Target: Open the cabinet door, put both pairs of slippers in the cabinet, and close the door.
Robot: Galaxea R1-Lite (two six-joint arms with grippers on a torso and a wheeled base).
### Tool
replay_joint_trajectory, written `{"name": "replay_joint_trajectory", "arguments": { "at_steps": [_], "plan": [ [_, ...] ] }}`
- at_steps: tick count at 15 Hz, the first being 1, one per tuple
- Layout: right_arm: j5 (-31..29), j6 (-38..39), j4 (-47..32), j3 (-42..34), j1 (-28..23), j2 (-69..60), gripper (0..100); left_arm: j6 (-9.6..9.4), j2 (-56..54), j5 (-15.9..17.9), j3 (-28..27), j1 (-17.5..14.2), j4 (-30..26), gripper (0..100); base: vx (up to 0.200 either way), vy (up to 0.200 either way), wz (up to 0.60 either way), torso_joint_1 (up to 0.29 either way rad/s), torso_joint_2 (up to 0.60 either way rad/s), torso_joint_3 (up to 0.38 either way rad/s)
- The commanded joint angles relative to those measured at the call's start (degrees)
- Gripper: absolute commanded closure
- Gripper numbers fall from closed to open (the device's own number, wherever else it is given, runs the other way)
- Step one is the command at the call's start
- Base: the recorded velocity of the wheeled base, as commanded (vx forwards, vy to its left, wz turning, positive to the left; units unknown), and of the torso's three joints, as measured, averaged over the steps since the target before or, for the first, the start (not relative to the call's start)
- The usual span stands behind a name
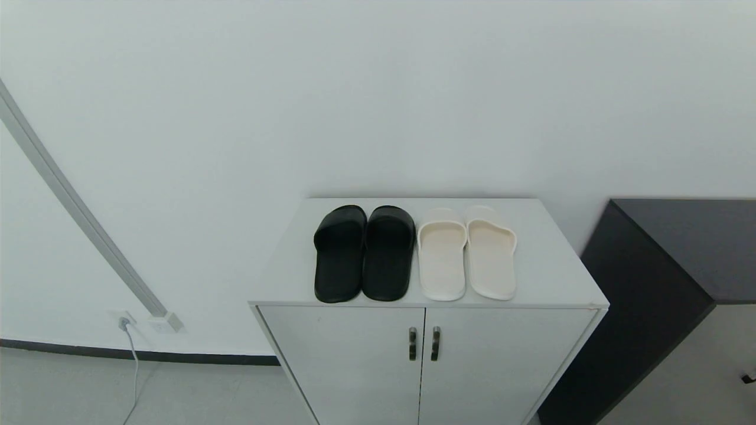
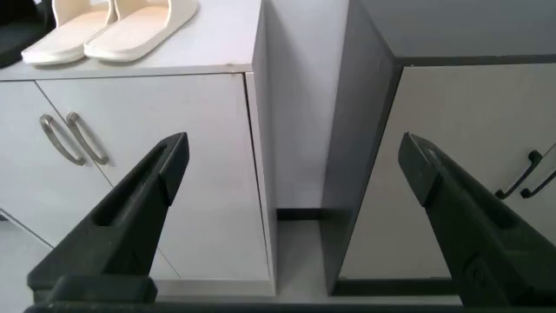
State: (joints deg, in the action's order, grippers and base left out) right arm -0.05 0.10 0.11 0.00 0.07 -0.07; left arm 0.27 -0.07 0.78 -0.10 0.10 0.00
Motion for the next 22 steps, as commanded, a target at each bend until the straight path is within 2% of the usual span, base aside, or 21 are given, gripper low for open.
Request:
{"name": "replay_joint_trajectory", "arguments": {
  "at_steps": [1, 3, 5, 6, 8, 9, 10, 14, 15, 16, 17, 19, 22],
  "plan": [
    [-0.65, -0.36, 0.51, 0.18, 0.01, 0.07, 0, 0.08, 0.07, 0.01, 0.01, -0.01, 0.00, 100, 0.000, 0.000, 0.00, 0.000, 0.00, 0.000],
    [-0.13, 5.53, -1.43, 9.76, 2.56, 9.30, 0, -0.18, 0.07, 0.01, 0.01, -0.01, 0.00, 100, 0.000, 0.000, 0.00, 0.000, 0.00, 0.000],
    [2.60, 2.01, -2.66, 9.76, 3.35, 13.87, 0, -0.18, 0.07, 0.01, 0.01, -0.01, 0.00, 100, 0.000, 0.000, 0.00, 0.000, 0.00, 0.000],
    [7.17, 1.05, -1.60, 10.99, 3.71, 21.78, 0, -0.18, 0.07, 0.01, 0.01, -0.01, 0.00, 100, 0.000, 0.000, 0.00, 0.000, 0.00, 0.000],
    [10.16, -0.98, 3.32, 14.33, 4.32, 31.89, 0, -0.18, 0.07, 0.01, 0.01, -0.01, 0.00, 100, 0.000, 0.000, 0.00, 0.000, 0.00, 0.000],
    [10.33, -2.29, 6.66, 15.91, 6.34, 36.55, 0, -0.18, 0.07, 0.01, 0.01, -0.01, 0.00, 100, 0.000, 0.000, 0.00, 0.000, 0.00, 0.000],
    [9.89, -1.94, 9.21, 18.37, 11.00, 41.82, 0, -0.18, 0.07, 0.01, 0.01, -0.01, 0.00, 100, 0.000, 0.000, 0.00, 0.000, 0.00, 0.000],
    [1.02, 6.93, 10.70, 28.04, 26.82, 56.59, 0, -0.18, 0.07, 0.01, 0.01, -0.01, 0.00, 100, 0.000, 0.000, 0.00, 0.000, 0.00, 0.000],
    [-5.40, 9.48, 12.72, 29.36, 33.15, 60.72, 0, -0.18, 0.07, 0.01, 0.01, -0.01, 0.00, 100, 0.000, 0.000, 0.00, 0.000, 0.00, 0.000],
    [-7.33, 10.19, 13.69, 29.53, 35.00, 62.04, 0, -0.18, 0.07, 0.01, 0.01, -0.01, 0.00, 100, 0.000, 0.000, 0.00, 0.000, 0.00, 0.000],
    [-12.43, 11.77, 18.52, 29.88, 39.48, 67.66, 0, -0.18, 0.07, 0.01, 0.01, -0.01, 0.00, 100, 0.000, 0.000, 0.00, 0.000, 0.00, 0.000],
    [-17.18, 12.03, 24.68, 31.11, 41.59, 74.34, 0, -0.18, 0.07, 0.01, 0.01, -0.01, 0.00, 100, 0.000, 0.000, 0.00, 0.000, 0.00, 0.000],
    [-24.65, 13.00, 33.03, 37.88, 42.82, 87.00, 0, -0.18, 0.07, 0.01, 0.01, -0.01, 0.00, 100, 0.000, 0.000, 0.00, 0.000, 0.00, 0.000]
  ]
}}
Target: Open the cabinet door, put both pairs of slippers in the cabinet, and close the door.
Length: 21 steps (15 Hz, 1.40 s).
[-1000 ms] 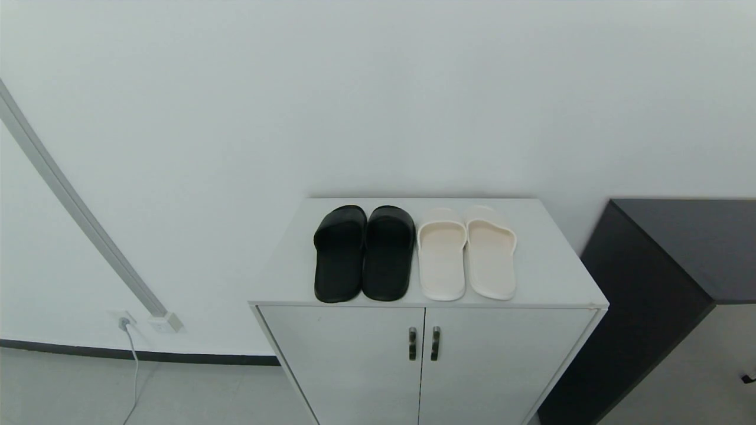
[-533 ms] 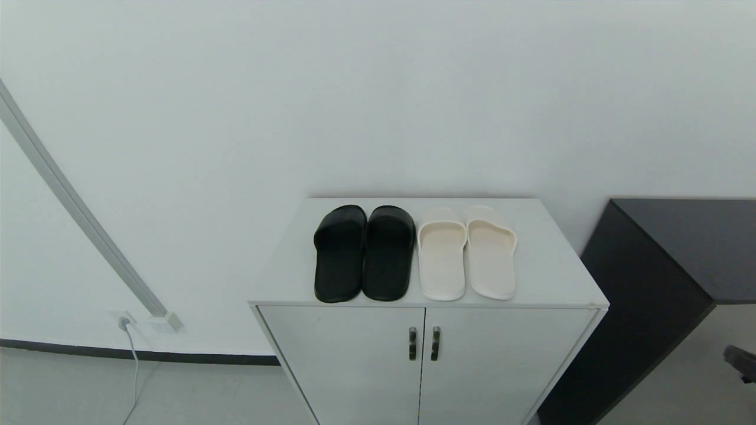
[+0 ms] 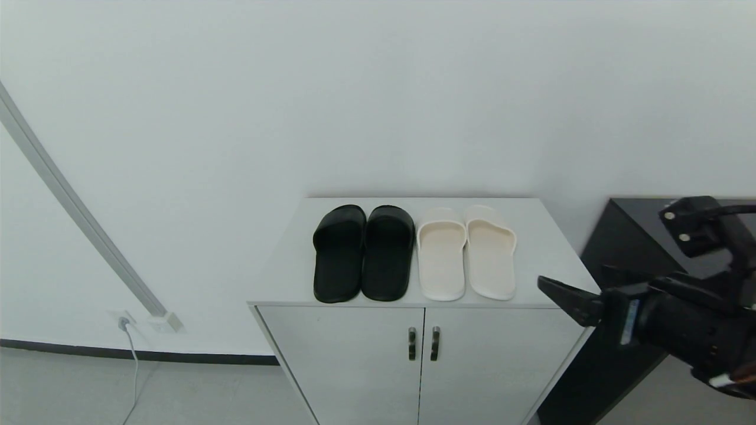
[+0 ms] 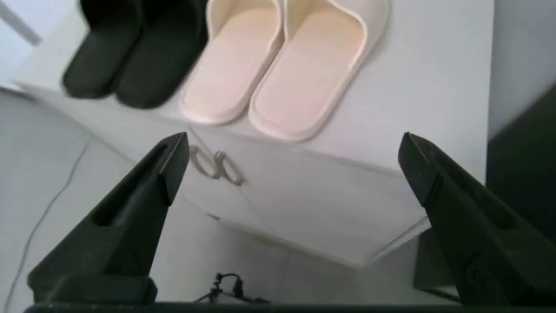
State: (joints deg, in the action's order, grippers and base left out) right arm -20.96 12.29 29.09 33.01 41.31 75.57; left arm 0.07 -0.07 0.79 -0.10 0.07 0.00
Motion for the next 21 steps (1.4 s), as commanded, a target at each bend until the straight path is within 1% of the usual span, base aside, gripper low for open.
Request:
{"name": "replay_joint_trajectory", "arguments": {
  "at_steps": [1, 2, 4, 8, 12, 13, 15, 17, 20, 21],
  "plan": [
    [-8.66, 0.98, 4.75, 8.65, 1.66, 15.75, 0, 0.01, 0.07, 0.00, 0.01, 0.01, 0.00, 100, 0.000, 0.000, 0.00, 0.000, 0.00, 0.000],
    [-14.11, 1.07, 5.01, 12.16, 1.66, 19.62, 0, 0.01, 0.07, 0.00, 0.01, 0.01, 0.00, 100, 0.000, 0.000, 0.00, 0.000, 0.00, 0.000],
    [-19.91, 0.90, 5.89, 17.61, 2.19, 26.03, 0, 0.01, 0.07, 0.00, 0.01, 0.01, 0.00, 100, 0.000, 0.000, 0.00, 0.000, 0.00, 0.000],
    [-22.37, 0.46, 6.68, 25.26, 2.98, 34.56, 0, 0.01, 0.07, 0.00, 0.01, 0.01, 0.00, 100, 0.000, 0.000, 0.00, 0.000, 0.00, 0.000],
    [-22.11, 0.46, 6.68, 30.36, 2.81, 39.74, 0, 0.01, 0.07, 0.00, 0.01, 0.01, 0.00, 100, 0.000, 0.000, 0.00, 0.000, 0.00, 0.000],
    [-22.11, 0.46, 6.68, 32.20, 2.19, 41.85, 0, 0.01, 0.07, 0.00, 0.01, 0.01, 0.00, 100, 0.000, 0.000, 0.00, 0.000, 0.00, 0.000],
    [-21.93, 0.72, 6.86, 33.52, 1.31, 43.96, 0, 0.01, 0.07, 0.00, 0.01, 0.01, 0.00, 100, 0.000, 0.000, 0.00, 0.000, 0.00, 0.000],
    [-21.67, 0.54, 7.92, 37.04, -1.06, 46.77, 0, 0.01, 0.07, 0.00, 0.01, 0.01, 0.00, 100, 0.000, 0.000, 0.00, 0.000, 0.00, 0.000],
    [-16.57, 0.37, 7.92, 38.71, -3.43, 47.92, 0, 0.10, 0.07, 0.00, 0.01, 0.01, 0.00, 100, 0.000, 0.000, 0.00, 0.000, 0.00, 0.000],
    [-16.22, -0.25, 7.83, 39.59, -4.05, 48.53, 0, 0.10, 0.07, 0.00, 0.01, 0.01, 0.00, 100, 0.000, 0.000, 0.00, 0.000, 0.00, 0.000]
  ]
}}
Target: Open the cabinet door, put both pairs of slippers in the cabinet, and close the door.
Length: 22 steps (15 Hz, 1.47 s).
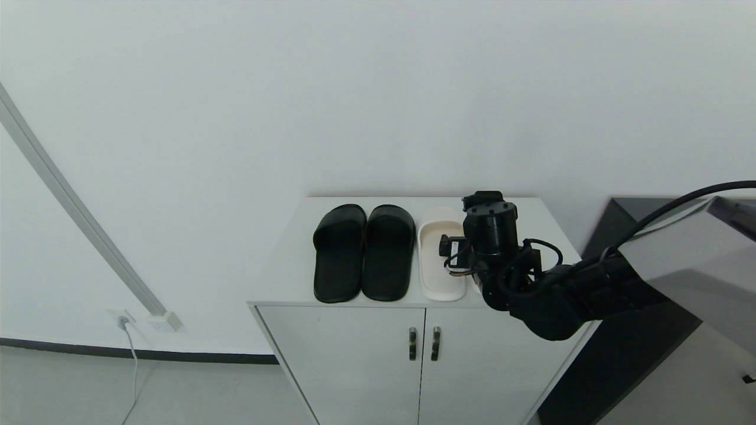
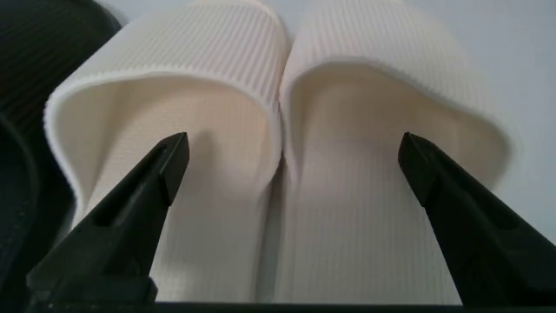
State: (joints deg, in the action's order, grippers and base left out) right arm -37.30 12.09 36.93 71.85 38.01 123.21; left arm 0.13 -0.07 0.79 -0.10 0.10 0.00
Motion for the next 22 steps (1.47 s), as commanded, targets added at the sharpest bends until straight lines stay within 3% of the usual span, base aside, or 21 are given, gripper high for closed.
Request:
{"name": "replay_joint_trajectory", "arguments": {
  "at_steps": [1, 8, 9, 17, 21, 22],
  "plan": [
    [0.13, -0.49, -0.01, 1.36, -1.10, 1.42, 0, 0.04, 0.07, 0.00, 0.01, -0.01, 0.00, 100, 0.000, 0.000, 0.00, 0.000, 0.00, 0.000],
    [0.04, -5.15, -0.01, 10.77, -2.50, 7.31, 0, 0.04, 0.07, 0.09, 0.01, -0.01, 0.00, 100, 0.000, 0.000, 0.00, 0.000, 0.00, 0.000],
    [0.04, -5.24, -0.10, 11.29, -2.77, 7.57, 100, 0.04, 0.07, 0.09, 0.01, -0.01, 0.00, 100, 0.000, 0.000, 0.00, 0.000, 0.00, 0.000],
    [-0.05, -6.82, -0.01, 9.89, -2.68, 3.00, 100, 0.04, 0.07, 0.00, 0.01, -0.01, 0.00, 100, 0.000, 0.000, 0.00, 0.000, 0.00, 0.000],
    [0.92, -7.00, 0.08, -3.30, -0.22, -9.04, 100, 0.04, 0.07, 0.00, 0.01, -0.01, 0.00, 100, 0.000, 0.000, 0.00, 0.000, 0.00, 0.000],
    [5.22, -6.73, 0.52, -12.96, 2.33, -15.98, 100, 0.04, 0.07, 0.00, 0.01, -0.01, 0.00, 100, 0.000, 0.000, 0.00, 0.000, 0.00, 0.000]
  ]
}}
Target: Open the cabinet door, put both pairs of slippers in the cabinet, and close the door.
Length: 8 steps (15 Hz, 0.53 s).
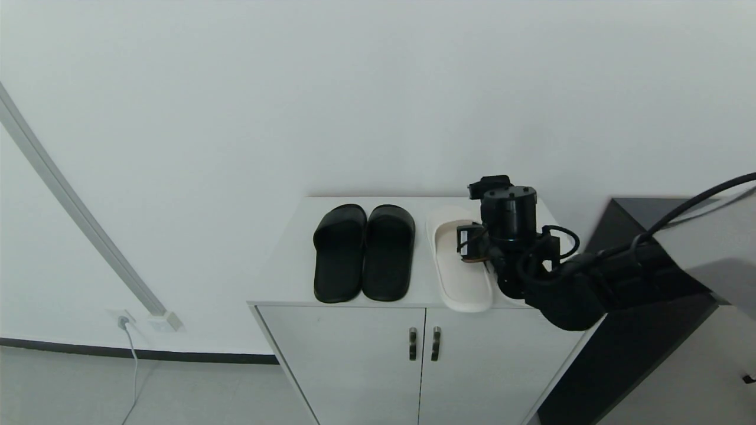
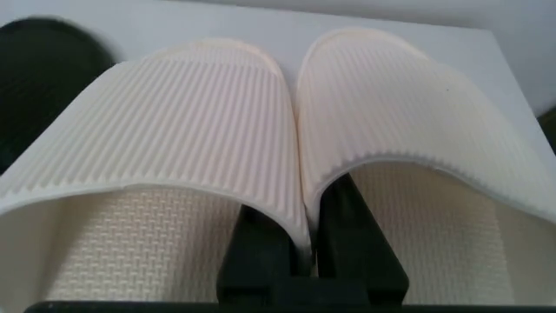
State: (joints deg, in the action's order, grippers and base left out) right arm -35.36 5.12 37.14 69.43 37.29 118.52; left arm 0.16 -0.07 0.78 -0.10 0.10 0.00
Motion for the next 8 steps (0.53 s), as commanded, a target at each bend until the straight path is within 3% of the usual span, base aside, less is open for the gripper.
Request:
{"name": "replay_joint_trajectory", "arguments": {
  "at_steps": [1, 2, 4, 8],
  "plan": [
    [4.78, 0.33, 0.82, -13.44, 4.02, -13.49, 100, 0.02, 0.07, 0.01, 0.01, -0.01, 0.00, 100, 0.000, 0.000, 0.00, 0.000, 0.00, 0.000],
    [8.73, 0.33, 4.16, -22.76, 6.65, -19.73, 100, -0.07, 0.07, 0.01, 0.01, -0.01, 0.00, 100, 0.000, 0.000, 0.00, 0.000, 0.00, 0.000],
    [12.60, 0.07, 8.91, -31.72, 9.47, -25.00, 100, -0.07, 0.07, 0.01, 0.01, -0.01, 0.00, 100, 0.000, 0.000, 0.00, 0.000, 0.00, 0.000],
    [22.44, 0.33, 9.44, -38.75, 11.14, -29.48, 100, -0.07, 0.07, 0.01, 0.01, -0.01, 0.00, 100, 0.000, 0.000, 0.00, 0.000, 0.00, 0.000]
  ]
}}
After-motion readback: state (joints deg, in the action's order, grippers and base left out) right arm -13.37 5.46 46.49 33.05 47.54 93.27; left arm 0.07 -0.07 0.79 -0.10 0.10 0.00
